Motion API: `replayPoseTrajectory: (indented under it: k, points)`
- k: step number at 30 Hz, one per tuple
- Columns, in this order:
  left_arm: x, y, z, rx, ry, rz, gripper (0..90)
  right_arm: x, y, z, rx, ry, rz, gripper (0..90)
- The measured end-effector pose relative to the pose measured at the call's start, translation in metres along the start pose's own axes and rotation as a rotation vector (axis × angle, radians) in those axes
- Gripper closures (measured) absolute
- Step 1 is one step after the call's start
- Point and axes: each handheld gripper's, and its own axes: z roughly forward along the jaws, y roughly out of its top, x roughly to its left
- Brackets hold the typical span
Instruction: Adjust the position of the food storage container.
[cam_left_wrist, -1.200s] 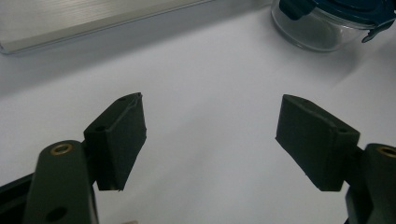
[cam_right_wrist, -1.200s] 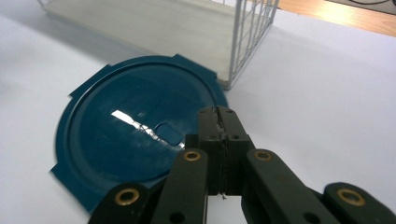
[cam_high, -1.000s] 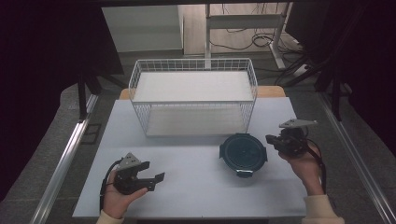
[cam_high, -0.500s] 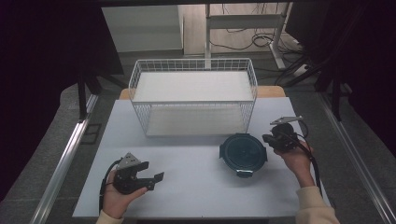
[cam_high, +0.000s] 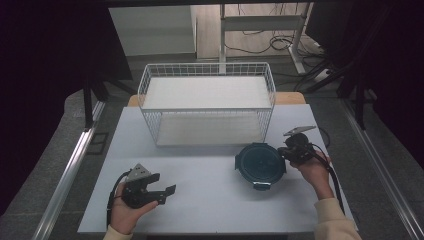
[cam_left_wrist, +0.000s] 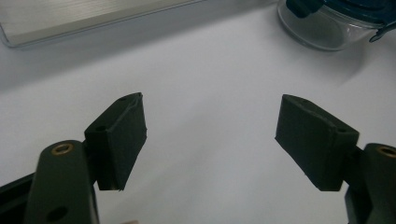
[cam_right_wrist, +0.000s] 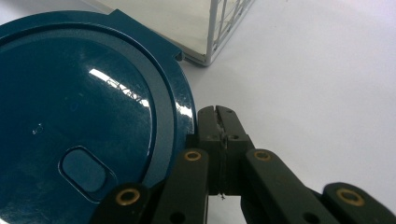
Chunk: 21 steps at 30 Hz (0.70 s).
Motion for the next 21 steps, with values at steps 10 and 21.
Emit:
replayPoseTrajectory:
  k: [10, 21]
  points:
    - [-0.001, 0.0, 0.0, 0.001, -0.001, 0.004, 23.7, 0.01, 0.0, -0.001, 0.007, -0.015, 0.013, 90.0]
    - [0.001, 0.001, -0.002, -0.006, 0.0, -0.001, 23.7, 0.046, 0.005, 0.002, 0.024, 0.057, -0.007, 90.0]
